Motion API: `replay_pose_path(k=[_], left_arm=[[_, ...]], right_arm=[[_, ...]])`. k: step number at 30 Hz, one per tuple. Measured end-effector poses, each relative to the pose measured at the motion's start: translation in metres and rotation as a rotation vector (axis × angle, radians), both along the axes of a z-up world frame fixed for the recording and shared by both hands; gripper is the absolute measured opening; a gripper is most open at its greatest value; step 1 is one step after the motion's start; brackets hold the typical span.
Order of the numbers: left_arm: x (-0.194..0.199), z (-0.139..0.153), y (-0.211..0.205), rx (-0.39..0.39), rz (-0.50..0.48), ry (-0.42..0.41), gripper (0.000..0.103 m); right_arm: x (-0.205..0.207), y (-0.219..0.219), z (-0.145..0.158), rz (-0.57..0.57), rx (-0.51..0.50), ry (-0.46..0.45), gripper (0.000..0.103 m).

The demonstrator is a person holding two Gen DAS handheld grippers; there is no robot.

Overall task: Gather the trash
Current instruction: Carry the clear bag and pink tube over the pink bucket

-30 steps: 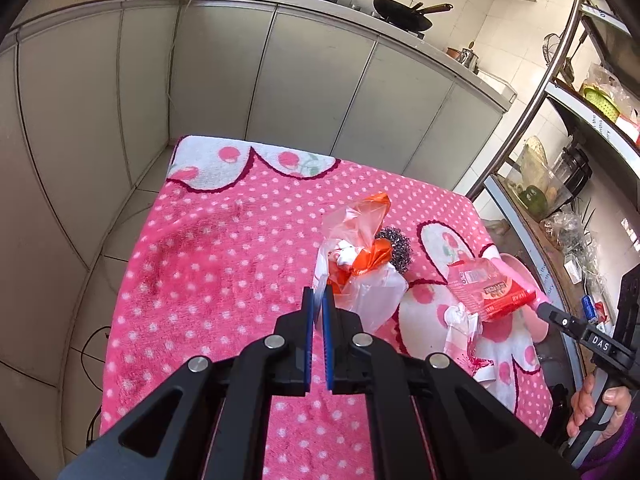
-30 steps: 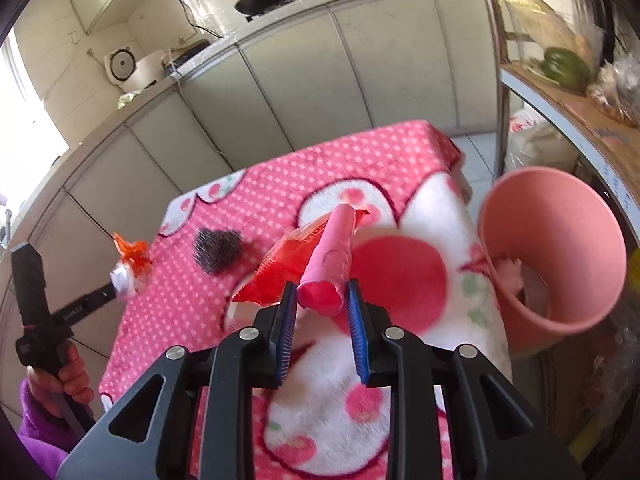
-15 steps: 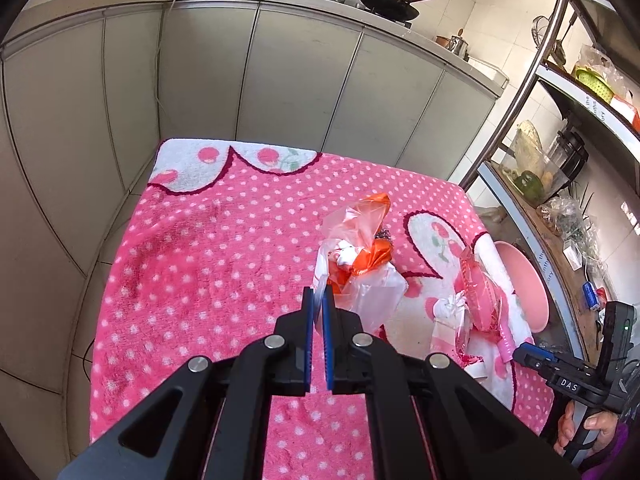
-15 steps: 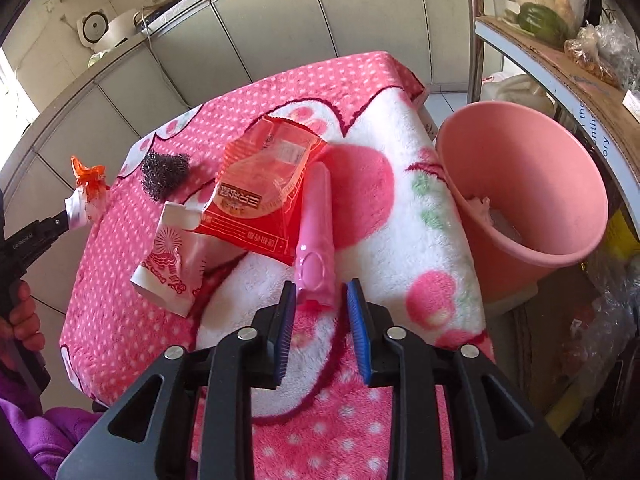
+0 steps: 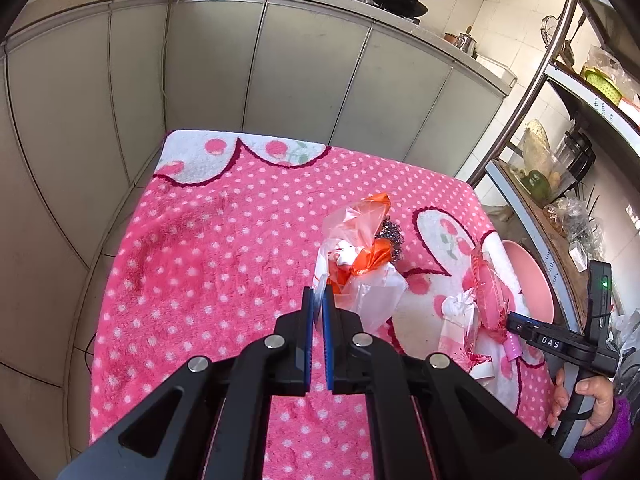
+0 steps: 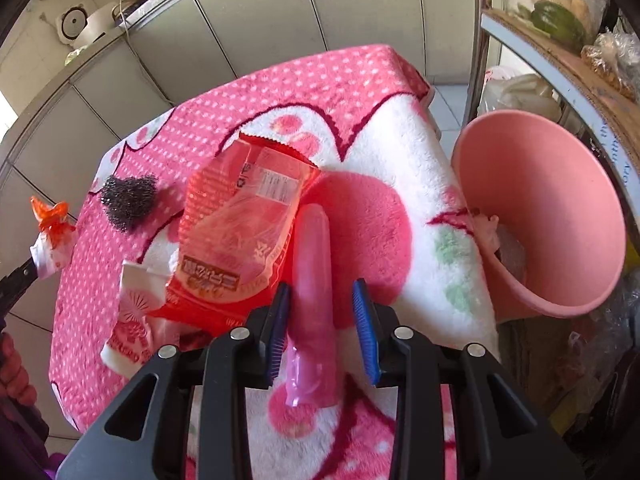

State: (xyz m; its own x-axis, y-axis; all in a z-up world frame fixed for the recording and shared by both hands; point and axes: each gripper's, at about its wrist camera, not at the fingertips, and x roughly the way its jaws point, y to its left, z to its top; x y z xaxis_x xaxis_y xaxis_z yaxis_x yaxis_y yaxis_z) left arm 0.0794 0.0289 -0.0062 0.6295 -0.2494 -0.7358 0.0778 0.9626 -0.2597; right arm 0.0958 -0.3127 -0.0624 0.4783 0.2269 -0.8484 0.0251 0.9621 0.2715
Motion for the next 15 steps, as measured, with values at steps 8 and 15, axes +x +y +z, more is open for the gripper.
replay_pose_path(k=[8,15], left_arm=[[-0.001,0.003,-0.001,0.0,-0.005,-0.008,0.004],[-0.001,0.008,-0.011,0.001,-0.021,-0.01,0.004]], right_arm=[[0.0,-0.004,0.004,-0.021,-0.016,-0.022,0.021],[-0.022,-0.026,0.008,-0.053,-0.018,-0.038,0.021]])
